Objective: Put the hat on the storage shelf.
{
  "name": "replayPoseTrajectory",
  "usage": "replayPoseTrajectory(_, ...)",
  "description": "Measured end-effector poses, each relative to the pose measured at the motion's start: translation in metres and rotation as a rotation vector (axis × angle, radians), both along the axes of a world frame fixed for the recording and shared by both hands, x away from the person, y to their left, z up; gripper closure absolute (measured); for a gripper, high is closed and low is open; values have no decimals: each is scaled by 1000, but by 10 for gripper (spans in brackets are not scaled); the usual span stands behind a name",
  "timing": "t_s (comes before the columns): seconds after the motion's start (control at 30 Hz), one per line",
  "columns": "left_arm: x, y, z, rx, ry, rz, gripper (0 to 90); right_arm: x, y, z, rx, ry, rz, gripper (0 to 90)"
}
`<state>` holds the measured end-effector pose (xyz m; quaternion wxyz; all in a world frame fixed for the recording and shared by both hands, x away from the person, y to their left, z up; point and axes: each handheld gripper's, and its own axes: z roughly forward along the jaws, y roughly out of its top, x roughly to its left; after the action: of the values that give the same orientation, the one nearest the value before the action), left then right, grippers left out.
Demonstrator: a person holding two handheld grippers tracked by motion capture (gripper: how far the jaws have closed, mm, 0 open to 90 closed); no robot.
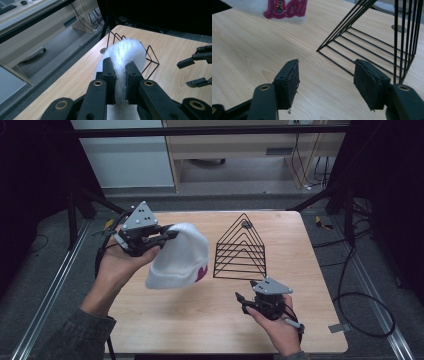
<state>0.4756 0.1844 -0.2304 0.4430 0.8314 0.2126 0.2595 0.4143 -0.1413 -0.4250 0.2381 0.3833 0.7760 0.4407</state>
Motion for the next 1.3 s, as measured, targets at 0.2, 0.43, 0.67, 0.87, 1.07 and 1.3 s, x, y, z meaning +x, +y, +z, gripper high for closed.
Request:
replayPoseTrajectory(0.2,-3,-4,4,6,-12,-15,814,4,7,9,-19,6,36,455)
replayPoseTrajectory(0.43,-7,-12,8,15,-18,-50,813,8,16,30,-36,-43,97,548)
replayPoseTrajectory(0.67,-9,-17,9,12,-23,-74,813,11,20,39,-25,-68,124,586)
replayPoseTrajectory(0.87,-12,-21,11,10,-26,-99,813,22,28,53,-5,-86,142,570)
replayPoseTrajectory(1.07,-17,-23,19,7,-41,-127,813,40,40,66,94,-73,195,496)
replayPoseTrajectory(1.3,-15,-23,25,-11,-44,-126,813,48,40,71,77,-47,225,807)
